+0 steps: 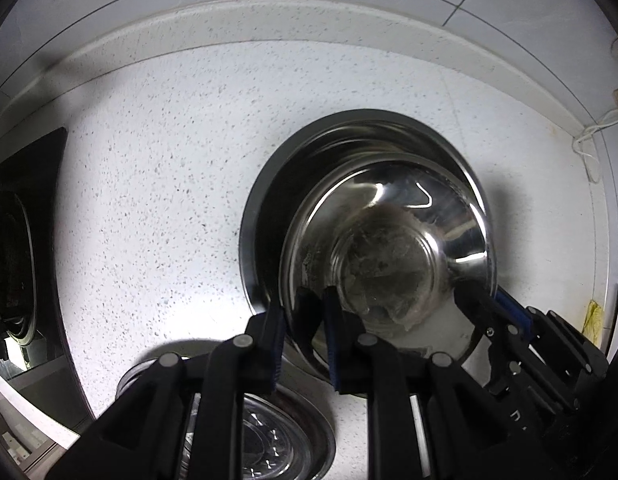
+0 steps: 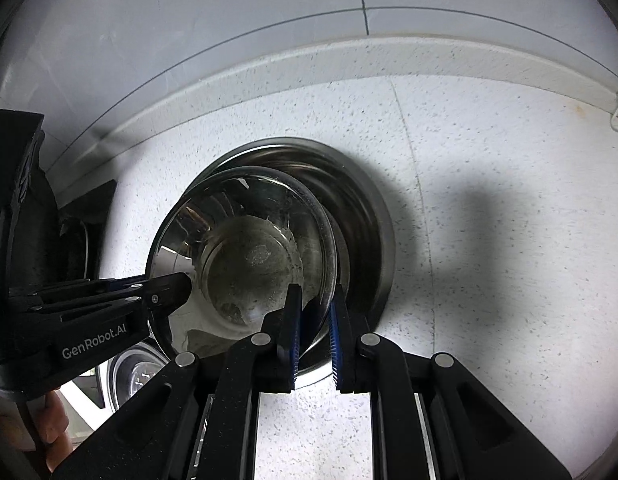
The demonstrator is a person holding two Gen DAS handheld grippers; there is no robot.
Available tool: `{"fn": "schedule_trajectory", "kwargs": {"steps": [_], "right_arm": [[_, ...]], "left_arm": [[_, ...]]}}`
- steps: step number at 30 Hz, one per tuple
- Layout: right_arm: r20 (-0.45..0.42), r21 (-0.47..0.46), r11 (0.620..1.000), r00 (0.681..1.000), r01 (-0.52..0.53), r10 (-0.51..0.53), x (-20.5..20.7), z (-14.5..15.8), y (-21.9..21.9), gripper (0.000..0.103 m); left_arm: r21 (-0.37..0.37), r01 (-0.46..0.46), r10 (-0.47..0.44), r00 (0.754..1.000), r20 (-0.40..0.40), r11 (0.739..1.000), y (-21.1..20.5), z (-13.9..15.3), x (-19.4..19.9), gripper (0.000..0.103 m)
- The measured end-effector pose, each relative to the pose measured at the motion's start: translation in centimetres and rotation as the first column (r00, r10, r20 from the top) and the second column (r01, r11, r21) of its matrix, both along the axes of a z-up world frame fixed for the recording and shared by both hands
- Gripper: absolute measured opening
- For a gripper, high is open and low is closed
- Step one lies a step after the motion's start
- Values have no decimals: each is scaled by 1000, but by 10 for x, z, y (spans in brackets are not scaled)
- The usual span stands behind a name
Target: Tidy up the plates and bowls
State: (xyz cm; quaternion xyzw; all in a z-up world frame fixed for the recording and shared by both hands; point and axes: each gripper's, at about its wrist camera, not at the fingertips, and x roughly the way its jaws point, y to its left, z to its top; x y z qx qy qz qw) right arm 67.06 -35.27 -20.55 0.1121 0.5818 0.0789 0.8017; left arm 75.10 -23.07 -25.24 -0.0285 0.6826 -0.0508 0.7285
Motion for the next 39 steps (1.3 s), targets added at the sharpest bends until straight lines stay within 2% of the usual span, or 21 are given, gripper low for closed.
{"fn": "schedule_trajectory", "kwargs": {"steps": [5, 9, 19, 24, 26, 28, 29, 31, 32, 33, 34, 36, 39], "right_arm": [[2, -16, 1000, 1000, -16, 16, 6, -6, 11, 12], [-17, -4, 1000, 1000, -21, 21, 8, -17, 14, 12], [-2, -12, 999, 999, -32, 32, 7, -18, 17, 12], [-8, -19, 1000, 1000, -14, 14, 8, -18, 12, 15], [-6, 1, 1000, 1000, -8, 8, 8, -17, 10, 33], [3, 20, 1000, 1000, -13, 13, 6, -13, 10, 43], [16, 17, 1000, 1000, -18, 17, 5, -9, 12, 49], [34, -1, 1000, 999, -18, 18, 2, -2, 11, 55], [43, -19, 1000, 999, -10, 10, 0, 1, 9, 68], [59, -31, 1000, 998, -1, 3, -2, 5, 5, 74], [68, -30, 1000, 998, 1, 1, -3, 8, 1, 83], [80, -33, 999, 997, 20, -17, -7, 15, -9, 84], [106, -47, 998, 993, 48, -43, -12, 25, -23, 84]], "left_arm": [[10, 0, 0, 1000, 15, 1000, -2, -8, -3, 17], [10, -1, 1, 1000, -3, 1000, 0, -15, -7, 17], [-4, 3, -3, 1000, 5, 1000, -3, -22, -10, 20], [-74, -22, 20, 1000, -19, 997, 0, -27, -8, 22], [-74, -14, 13, 1000, -9, 997, 0, -24, -9, 28], [-85, 1, -1, 1000, 1, 996, -1, -21, -10, 35], [-86, 4, -4, 1000, 3, 996, -2, -20, -10, 35], [-86, 5, -4, 1000, 12, 996, 0, -16, -9, 36], [-87, 6, -4, 1000, 17, 996, 1, -14, -9, 37], [-92, 10, -8, 1000, 23, 996, 2, -11, -9, 41], [-100, 18, -15, 999, 29, 995, 2, -8, -9, 50], [-79, 33, -29, 998, 51, 996, 2, 1, -11, 59], [-51, 48, -43, 994, 101, 998, 5, 17, -14, 61]]}}
